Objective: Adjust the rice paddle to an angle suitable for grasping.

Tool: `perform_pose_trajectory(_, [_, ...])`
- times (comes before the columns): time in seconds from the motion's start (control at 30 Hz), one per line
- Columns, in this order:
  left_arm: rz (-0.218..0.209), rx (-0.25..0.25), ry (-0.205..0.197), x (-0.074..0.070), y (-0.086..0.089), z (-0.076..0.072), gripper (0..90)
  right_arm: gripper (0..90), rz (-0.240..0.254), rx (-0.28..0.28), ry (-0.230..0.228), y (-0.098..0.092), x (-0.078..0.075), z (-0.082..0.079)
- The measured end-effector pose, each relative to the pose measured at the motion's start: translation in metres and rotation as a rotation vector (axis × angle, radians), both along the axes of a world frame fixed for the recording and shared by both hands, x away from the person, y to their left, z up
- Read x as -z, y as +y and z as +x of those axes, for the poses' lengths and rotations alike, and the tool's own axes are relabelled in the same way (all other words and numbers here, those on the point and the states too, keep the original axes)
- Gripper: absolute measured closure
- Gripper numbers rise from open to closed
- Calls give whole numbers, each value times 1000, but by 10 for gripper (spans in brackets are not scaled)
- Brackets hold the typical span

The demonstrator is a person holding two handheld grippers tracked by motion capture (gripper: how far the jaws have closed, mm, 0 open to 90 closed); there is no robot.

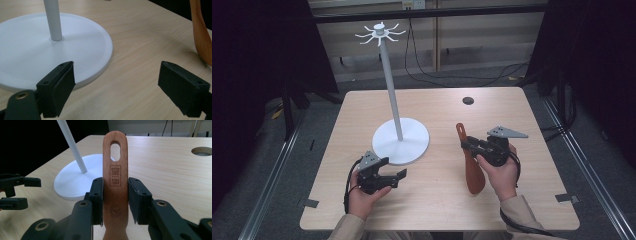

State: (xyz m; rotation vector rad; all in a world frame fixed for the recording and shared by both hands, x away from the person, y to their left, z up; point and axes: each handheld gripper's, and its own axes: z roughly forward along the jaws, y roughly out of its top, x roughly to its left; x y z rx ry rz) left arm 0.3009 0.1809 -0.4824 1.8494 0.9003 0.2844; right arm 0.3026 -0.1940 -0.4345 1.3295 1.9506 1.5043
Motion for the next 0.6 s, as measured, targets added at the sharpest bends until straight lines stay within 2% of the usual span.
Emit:
perform_pose_trajectory(0.1, [-29,16,-7,-5,-8,-1,136,666,30,1,-32,0,0,-2])
perform_pose_trajectory(0.17, [-38,22,-9,-7,-11,-1,135,666,28,-3,-37,1,-1,-3])
perform_pose_trajectory(0.23, [-51,41,-17,-12,-18,-1,134,666,51,-15,-61,3,-2,-5])
perform_pose_trajectory(0.37, [-78,60,-19,-18,-27,-1,134,667,66,-20,-86,6,-5,-7])
perform_pose_trajectory(0.43, [-71,69,-34,-22,-34,-1,135,666,77,-22,-105,8,-8,-7])
perform_pose_trajectory(0.47, [-85,69,-37,-25,-38,-2,136,666,82,-29,-110,9,-10,-7])
perform_pose_trajectory(0.53, [-116,102,-47,-31,-46,-1,137,667,86,-33,-131,12,-13,-7])
perform_pose_trajectory(0.6, [-118,122,-65,-38,-56,-2,137,666,96,-44,-137,16,-16,-6])
